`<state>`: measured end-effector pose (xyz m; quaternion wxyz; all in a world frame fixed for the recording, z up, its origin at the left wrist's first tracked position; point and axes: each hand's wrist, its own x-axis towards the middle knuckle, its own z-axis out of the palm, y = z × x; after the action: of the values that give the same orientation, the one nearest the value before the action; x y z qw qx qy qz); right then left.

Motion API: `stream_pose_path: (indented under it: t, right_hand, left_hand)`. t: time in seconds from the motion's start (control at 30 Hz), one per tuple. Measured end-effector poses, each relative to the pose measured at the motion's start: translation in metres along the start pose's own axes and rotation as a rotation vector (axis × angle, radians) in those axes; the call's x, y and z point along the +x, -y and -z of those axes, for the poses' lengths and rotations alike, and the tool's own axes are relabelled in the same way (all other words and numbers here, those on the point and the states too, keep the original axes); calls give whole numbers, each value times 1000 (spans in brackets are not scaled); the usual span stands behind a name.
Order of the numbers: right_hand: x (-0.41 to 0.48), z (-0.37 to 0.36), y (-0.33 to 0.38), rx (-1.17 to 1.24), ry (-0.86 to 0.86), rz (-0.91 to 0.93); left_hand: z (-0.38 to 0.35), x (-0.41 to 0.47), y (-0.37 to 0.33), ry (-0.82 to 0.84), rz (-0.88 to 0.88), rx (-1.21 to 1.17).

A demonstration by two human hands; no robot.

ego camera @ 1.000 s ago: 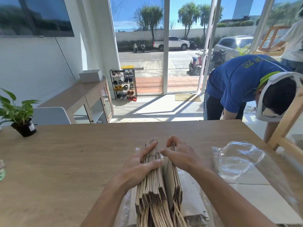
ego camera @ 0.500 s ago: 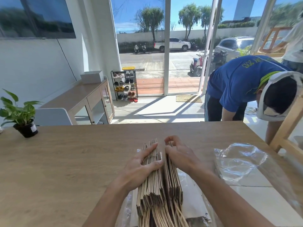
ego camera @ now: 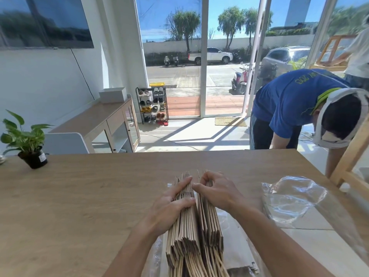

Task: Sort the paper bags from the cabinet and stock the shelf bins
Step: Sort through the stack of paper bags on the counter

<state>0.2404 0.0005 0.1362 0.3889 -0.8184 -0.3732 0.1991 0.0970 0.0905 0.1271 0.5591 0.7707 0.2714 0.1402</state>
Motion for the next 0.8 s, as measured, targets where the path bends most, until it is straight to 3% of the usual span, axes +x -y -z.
stream_pose_path:
  t: [0.8]
  right_hand:
    - [-1,-6,2,48,18,24]
  left_hand:
    - [-1,-3,-3,-3,31,-79]
